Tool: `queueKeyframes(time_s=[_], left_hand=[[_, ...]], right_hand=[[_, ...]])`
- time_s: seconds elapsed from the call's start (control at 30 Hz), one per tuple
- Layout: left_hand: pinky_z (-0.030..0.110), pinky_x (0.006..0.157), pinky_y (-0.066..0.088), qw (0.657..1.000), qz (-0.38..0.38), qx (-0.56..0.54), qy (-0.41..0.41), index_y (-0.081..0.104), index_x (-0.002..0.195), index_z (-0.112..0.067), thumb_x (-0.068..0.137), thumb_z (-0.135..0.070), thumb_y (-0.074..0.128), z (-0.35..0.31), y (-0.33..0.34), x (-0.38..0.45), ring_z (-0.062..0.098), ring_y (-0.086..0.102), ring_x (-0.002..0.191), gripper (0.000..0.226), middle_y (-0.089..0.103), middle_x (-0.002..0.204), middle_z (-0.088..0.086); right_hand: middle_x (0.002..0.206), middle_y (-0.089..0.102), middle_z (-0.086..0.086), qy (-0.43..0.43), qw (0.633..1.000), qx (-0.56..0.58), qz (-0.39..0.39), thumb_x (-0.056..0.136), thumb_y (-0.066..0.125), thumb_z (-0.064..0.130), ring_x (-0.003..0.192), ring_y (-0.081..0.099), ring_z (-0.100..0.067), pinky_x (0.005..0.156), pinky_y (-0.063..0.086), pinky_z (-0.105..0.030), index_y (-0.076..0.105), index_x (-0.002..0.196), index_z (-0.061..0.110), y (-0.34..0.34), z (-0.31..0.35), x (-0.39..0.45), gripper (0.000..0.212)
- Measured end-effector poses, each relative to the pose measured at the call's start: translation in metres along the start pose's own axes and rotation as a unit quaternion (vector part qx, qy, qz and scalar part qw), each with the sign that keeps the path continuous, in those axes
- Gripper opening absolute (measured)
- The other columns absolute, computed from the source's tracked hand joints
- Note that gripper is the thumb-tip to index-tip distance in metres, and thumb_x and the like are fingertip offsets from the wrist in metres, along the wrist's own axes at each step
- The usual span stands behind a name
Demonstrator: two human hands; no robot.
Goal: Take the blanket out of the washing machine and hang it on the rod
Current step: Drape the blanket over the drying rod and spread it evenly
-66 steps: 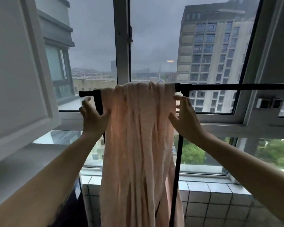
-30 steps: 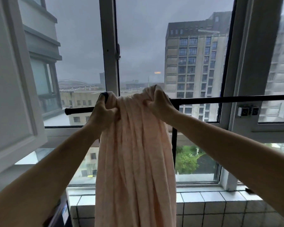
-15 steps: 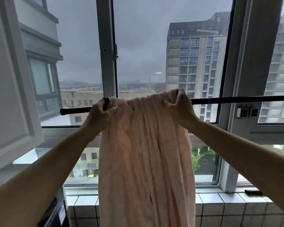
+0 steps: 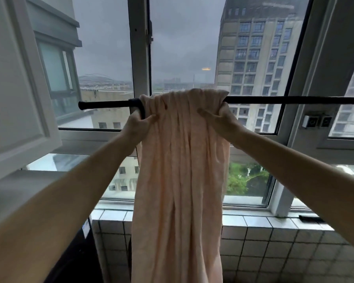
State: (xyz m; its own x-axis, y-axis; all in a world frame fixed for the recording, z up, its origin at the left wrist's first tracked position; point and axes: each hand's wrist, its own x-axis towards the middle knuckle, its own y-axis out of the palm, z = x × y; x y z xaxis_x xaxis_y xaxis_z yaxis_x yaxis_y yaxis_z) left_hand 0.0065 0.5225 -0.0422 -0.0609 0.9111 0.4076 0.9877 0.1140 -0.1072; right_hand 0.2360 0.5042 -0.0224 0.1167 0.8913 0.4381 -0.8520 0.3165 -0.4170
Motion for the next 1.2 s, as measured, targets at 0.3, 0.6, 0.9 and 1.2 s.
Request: queueKeyframes(time_s=[0.3, 0.6, 0.9, 1.2], left_hand=[[0.017, 0.071, 0.051, 0.997, -0.032, 0.056, 0.050, 0.062, 0.111, -0.011, 0.082, -0.021, 0.073, -0.005, 0.045, -0.019, 0.012, 0.061, 0.087, 0.033, 0.064, 0.096, -0.002], [0.016, 0.065, 0.041, 0.977, -0.057, 0.188, 0.081, 0.059, 0.121, 0.001, 0.084, -0.017, 0.068, 0.006, 0.061, -0.037, 0.017, 0.058, 0.098, 0.042, 0.063, 0.108, 0.006], [0.002, 0.056, 0.037, 0.985, -0.110, 0.106, 0.078, 0.047, 0.126, -0.005, 0.091, -0.007, 0.053, 0.025, 0.079, -0.070, 0.010, 0.054, 0.089, 0.036, 0.053, 0.105, -0.002], [0.042, 0.109, 0.039, 0.916, 0.074, 0.291, 0.267, 0.033, 0.143, -0.007, 0.089, -0.029, 0.056, 0.095, 0.065, -0.087, 0.023, 0.039, 0.135, 0.062, 0.042, 0.146, 0.008]], right_hand=[[0.133, 0.050, -0.022, 0.005, 0.990, -0.142, -0.011, 0.094, 0.055, 0.025, 0.119, 0.049, -0.039, 0.093, 0.041, -0.038, 0.033, 0.138, 0.003, 0.016, -0.006, -0.015, 0.054], [0.118, 0.056, -0.031, -0.016, 0.977, -0.210, -0.046, 0.098, 0.046, 0.017, 0.109, 0.053, -0.044, 0.082, 0.040, -0.042, 0.049, 0.116, -0.010, 0.005, -0.033, -0.036, 0.033], [0.090, 0.050, -0.014, -0.059, 0.992, -0.101, -0.040, 0.092, 0.055, 0.021, 0.080, 0.052, -0.031, 0.063, 0.034, -0.036, 0.034, 0.105, 0.006, 0.012, -0.047, -0.075, 0.029], [0.122, 0.048, -0.011, -0.066, 0.995, -0.071, -0.032, 0.066, 0.065, 0.062, 0.108, 0.053, -0.030, 0.085, 0.050, -0.049, 0.024, 0.138, 0.013, 0.051, -0.047, -0.081, 0.097]])
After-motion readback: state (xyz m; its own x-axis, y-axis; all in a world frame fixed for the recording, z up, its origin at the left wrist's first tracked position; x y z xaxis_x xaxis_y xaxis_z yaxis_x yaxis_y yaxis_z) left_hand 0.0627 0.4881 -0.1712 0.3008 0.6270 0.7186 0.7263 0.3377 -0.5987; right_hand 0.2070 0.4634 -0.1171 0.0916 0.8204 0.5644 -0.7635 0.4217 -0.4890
